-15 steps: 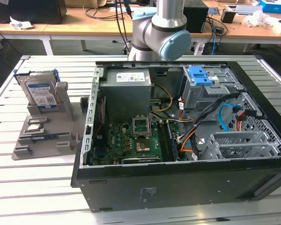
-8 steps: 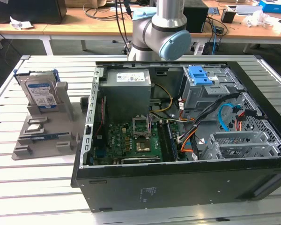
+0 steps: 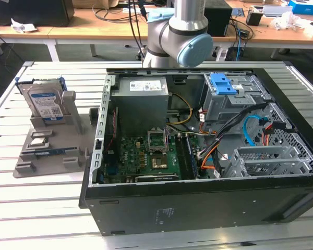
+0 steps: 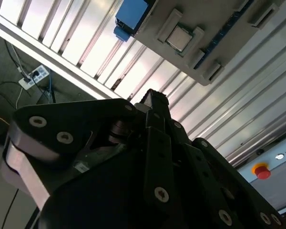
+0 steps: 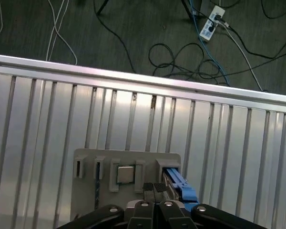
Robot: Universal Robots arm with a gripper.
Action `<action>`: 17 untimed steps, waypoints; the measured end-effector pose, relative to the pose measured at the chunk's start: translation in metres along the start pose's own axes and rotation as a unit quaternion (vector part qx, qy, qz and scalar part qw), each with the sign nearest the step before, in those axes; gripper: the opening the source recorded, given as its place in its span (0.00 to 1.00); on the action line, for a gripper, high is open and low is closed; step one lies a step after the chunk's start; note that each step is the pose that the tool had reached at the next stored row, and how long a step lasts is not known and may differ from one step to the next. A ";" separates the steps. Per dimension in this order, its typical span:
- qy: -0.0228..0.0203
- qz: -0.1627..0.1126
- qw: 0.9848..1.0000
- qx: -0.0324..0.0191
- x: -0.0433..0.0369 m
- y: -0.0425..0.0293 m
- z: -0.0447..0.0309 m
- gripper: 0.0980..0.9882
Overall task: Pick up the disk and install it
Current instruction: 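Pick up the disk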
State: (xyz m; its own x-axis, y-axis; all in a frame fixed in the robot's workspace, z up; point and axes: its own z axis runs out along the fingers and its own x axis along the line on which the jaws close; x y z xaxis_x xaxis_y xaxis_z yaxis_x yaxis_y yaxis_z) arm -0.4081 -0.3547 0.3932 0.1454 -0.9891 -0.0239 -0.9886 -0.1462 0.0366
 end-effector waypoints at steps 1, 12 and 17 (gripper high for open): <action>0.000 -0.004 1.000 0.000 0.0000 0.0000 0.0000 0.01; 0.002 -0.061 0.998 -0.001 0.0000 0.0000 0.0000 0.01; 0.003 -0.085 0.996 -0.002 0.0000 0.0000 0.0000 0.01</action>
State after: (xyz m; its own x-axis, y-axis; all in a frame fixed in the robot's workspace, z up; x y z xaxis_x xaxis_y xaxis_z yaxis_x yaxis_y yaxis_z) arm -0.4081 -0.3547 0.3933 0.3115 -0.9500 -0.0239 -0.9493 -0.3122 0.0367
